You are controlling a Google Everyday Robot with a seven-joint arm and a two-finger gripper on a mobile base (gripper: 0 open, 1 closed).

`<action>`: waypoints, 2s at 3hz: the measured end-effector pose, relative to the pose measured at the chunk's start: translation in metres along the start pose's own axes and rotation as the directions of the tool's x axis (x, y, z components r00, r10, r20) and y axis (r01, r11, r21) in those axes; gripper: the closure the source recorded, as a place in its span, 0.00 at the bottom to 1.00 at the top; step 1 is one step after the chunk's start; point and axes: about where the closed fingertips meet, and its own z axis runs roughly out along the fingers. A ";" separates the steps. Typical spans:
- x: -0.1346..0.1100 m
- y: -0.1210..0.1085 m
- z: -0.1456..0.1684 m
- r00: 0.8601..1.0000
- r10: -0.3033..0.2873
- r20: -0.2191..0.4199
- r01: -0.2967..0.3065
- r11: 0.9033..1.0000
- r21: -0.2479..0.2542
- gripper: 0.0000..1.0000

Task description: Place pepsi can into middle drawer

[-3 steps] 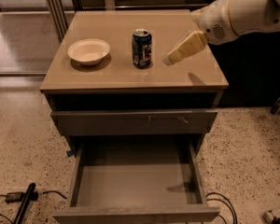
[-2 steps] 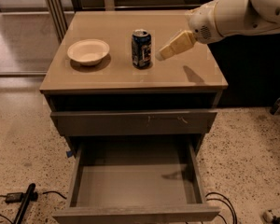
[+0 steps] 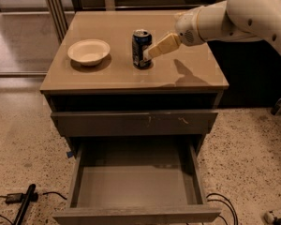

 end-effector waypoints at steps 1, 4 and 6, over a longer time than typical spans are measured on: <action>0.002 0.012 0.033 1.000 0.009 0.010 -0.009 0.999 -0.054 0.00; 0.017 0.024 0.081 0.998 0.058 -0.014 -0.059 0.992 -0.116 0.00; 0.017 0.024 0.081 0.998 0.058 -0.014 -0.059 0.992 -0.116 0.42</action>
Offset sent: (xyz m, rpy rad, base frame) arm 0.0200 0.0529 -0.0505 0.0216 0.0878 0.0854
